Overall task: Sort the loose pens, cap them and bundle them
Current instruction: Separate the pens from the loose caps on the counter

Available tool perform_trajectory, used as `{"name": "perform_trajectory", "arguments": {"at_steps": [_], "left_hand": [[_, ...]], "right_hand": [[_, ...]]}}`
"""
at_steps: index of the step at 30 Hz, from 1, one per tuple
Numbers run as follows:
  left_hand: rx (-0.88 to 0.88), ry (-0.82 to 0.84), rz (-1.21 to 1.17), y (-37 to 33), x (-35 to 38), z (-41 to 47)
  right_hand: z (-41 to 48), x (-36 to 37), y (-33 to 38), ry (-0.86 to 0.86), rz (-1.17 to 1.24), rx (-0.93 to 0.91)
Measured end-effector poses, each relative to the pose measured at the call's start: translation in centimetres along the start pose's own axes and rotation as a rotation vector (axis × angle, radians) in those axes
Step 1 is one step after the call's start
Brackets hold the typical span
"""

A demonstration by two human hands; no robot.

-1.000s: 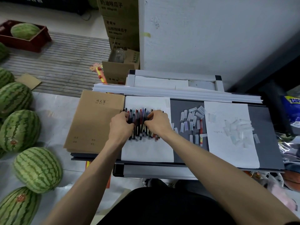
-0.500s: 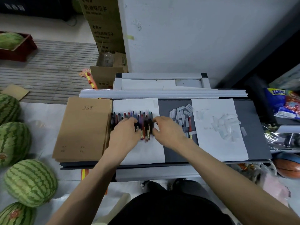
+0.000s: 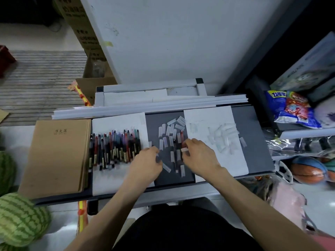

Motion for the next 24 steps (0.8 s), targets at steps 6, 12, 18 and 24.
{"name": "perform_trajectory", "arguments": {"at_steps": [6,12,18,24], "left_hand": [[0.007,0.007,-0.005,-1.9,2.2,-0.8],[0.023,0.009,0.033,-2.6,3.6,-1.0],[0.035,-0.041,0.022,-2.8,3.9,-0.4],[0.060,-0.115,-0.009,-3.0,3.2,0.0]], "right_hand": [[0.0,-0.5,-3.1,0.023,0.007,0.000],[0.7,0.7,-3.0,0.065,-0.030,-0.067],[1.3,1.4,-2.6,0.018,-0.070,-0.125],[0.7,-0.2,-4.3,-0.083,0.085,-0.094]]}}
Point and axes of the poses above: each hand's wrist, its own z-axis towards the middle knuckle, its own x-axis out of the palm, y = z × x, the point moved 8 cm from there along z, towards the middle knuckle, and after that the axes turned 13 degrees about z, right-handed, at the moved point
